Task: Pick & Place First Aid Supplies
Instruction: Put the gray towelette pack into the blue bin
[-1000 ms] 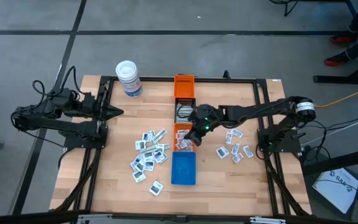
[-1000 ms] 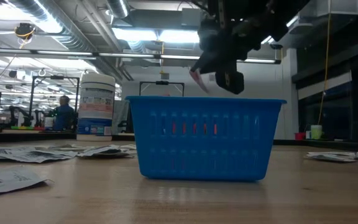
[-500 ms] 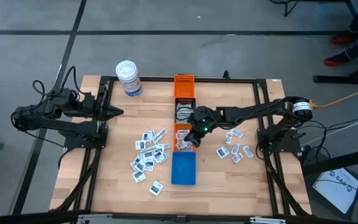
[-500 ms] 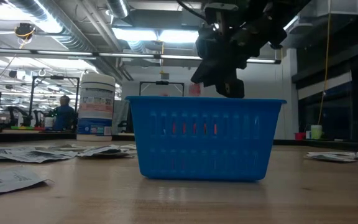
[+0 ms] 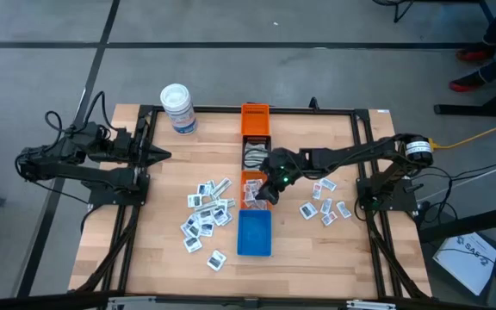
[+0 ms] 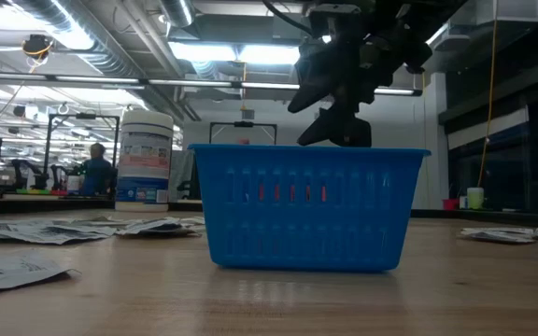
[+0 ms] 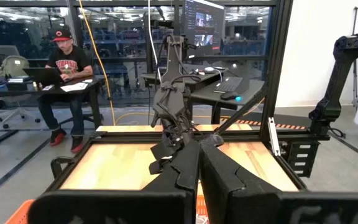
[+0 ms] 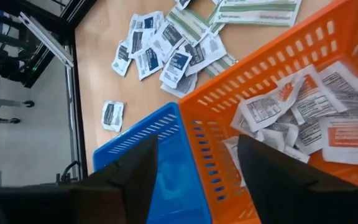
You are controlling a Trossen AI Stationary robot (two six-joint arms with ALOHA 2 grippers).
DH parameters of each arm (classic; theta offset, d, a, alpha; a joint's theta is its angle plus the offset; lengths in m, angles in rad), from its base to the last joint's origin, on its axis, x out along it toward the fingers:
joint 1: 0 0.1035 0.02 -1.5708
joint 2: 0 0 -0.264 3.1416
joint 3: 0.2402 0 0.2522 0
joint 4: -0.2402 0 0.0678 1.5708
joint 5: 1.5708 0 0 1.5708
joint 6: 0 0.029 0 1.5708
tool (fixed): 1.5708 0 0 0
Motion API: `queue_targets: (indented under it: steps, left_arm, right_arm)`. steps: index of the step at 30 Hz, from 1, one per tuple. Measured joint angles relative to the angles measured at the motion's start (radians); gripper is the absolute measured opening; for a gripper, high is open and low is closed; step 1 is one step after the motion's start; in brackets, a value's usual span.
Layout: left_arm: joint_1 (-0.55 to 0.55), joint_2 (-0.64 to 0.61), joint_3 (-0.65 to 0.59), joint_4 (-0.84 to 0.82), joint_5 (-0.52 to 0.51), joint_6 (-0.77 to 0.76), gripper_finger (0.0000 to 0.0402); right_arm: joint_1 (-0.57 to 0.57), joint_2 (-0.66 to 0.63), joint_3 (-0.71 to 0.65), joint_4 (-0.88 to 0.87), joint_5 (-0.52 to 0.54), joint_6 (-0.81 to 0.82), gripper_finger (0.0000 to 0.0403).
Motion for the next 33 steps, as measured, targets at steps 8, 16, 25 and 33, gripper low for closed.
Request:
queue_targets:
  steps: [8, 16, 25, 33]
  left_arm:
    - [0.0, 0.0, 0.0, 0.0, 0.0, 0.0, 0.0013]
    - [0.0, 0.0, 0.0, 0.0, 0.0, 0.0, 0.001]
    - [0.0, 0.0, 0.0, 0.0, 0.0, 0.0, 0.001]
    - [0.0, 0.0, 0.0, 0.0, 0.0, 0.0, 0.001]
  right_arm:
    - [0.061, -0.019, 0.019, -0.004, -0.008, 0.102, 0.0224]
    - [0.16, -0.087, 0.02, -0.159, 0.058, 0.157, 0.0224]
    - [0.285, -0.112, 0.02, -0.431, 0.092, 0.301, 0.0224]
    - [0.367, -0.11, 0.02, -0.674, 0.219, 0.388, 0.0224]
